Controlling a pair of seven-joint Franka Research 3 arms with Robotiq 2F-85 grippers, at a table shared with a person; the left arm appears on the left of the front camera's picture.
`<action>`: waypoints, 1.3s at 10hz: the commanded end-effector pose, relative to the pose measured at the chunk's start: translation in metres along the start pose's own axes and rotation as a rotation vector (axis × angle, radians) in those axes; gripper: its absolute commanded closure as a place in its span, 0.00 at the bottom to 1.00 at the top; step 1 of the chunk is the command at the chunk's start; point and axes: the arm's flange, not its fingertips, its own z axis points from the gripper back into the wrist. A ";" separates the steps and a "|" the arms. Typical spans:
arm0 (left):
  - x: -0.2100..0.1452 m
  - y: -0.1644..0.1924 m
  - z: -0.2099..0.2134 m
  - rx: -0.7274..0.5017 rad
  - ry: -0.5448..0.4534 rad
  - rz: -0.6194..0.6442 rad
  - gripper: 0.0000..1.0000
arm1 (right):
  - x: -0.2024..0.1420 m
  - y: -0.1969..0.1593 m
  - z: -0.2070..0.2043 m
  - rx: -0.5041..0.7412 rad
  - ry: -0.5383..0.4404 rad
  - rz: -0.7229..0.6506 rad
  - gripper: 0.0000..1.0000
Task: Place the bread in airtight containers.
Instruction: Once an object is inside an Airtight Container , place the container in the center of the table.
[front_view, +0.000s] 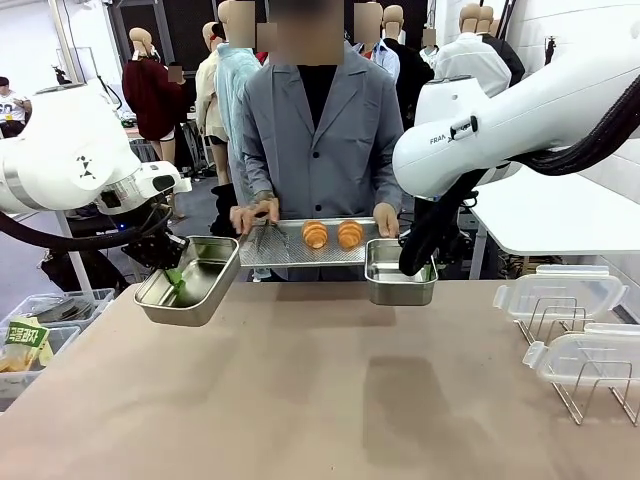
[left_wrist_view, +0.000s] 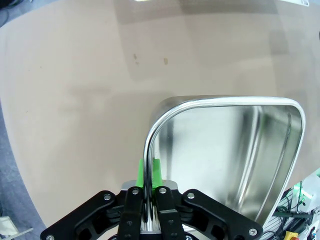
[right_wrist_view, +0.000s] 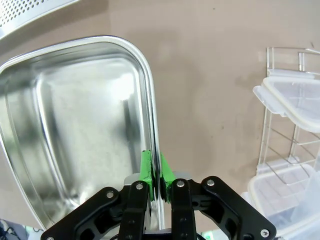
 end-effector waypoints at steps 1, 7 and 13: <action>0.001 0.001 0.001 0.010 -0.020 -0.007 1.00 | -0.001 0.000 0.001 0.009 -0.023 -0.009 1.00; 0.001 0.001 0.001 0.010 -0.020 -0.007 1.00 | -0.001 0.000 0.001 0.009 -0.023 -0.009 1.00; 0.001 0.001 0.001 0.010 -0.020 -0.007 1.00 | -0.001 0.000 0.001 0.009 -0.023 -0.009 1.00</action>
